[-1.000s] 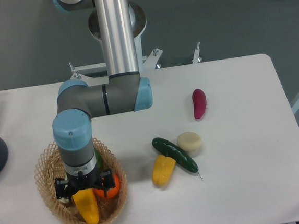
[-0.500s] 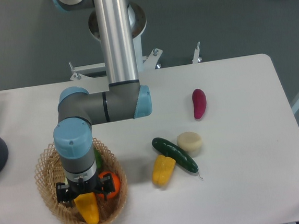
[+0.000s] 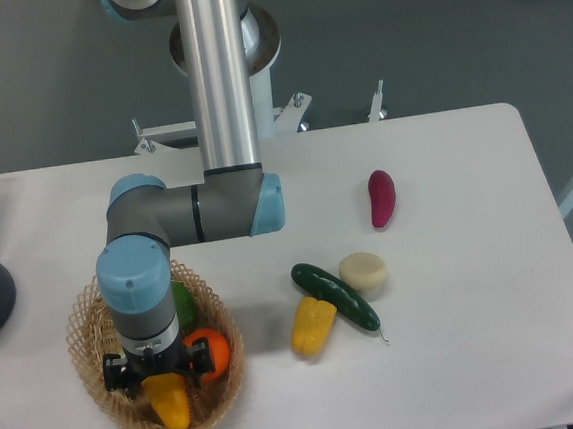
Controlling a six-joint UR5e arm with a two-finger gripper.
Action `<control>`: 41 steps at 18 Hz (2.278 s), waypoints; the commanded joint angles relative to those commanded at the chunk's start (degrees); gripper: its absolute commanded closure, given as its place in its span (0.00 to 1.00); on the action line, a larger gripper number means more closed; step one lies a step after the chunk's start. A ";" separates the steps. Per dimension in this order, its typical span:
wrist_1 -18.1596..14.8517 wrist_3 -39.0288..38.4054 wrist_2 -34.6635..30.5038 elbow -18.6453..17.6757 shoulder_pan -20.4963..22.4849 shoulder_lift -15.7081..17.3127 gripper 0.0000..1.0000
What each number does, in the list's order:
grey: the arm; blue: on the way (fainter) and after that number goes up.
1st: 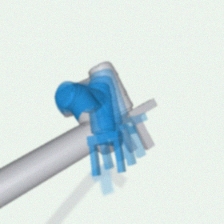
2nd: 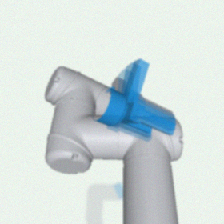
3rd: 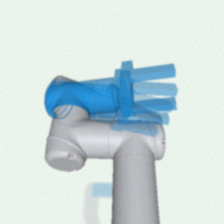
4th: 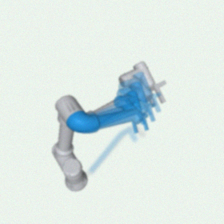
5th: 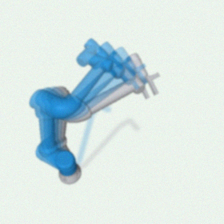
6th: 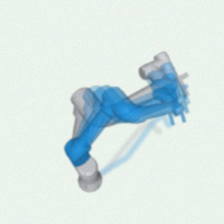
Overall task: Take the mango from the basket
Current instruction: 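Close the gripper on the yellow mango inside the basket, then lift the yellow mango out of the basket and carry it beside the cucumber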
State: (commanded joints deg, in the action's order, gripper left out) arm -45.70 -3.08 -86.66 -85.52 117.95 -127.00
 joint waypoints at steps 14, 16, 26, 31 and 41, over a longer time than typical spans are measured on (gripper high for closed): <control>-0.17 2.54 0.09 0.00 -0.09 2.98 0.52; -0.26 5.00 0.17 -0.17 0.00 5.61 0.54; -0.18 17.04 0.35 1.76 7.37 17.83 0.54; -0.26 22.40 0.79 1.67 11.86 21.27 0.55; -0.70 33.82 7.03 1.06 23.28 22.94 0.56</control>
State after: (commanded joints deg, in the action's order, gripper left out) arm -46.41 30.74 -79.63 -84.46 141.23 -104.06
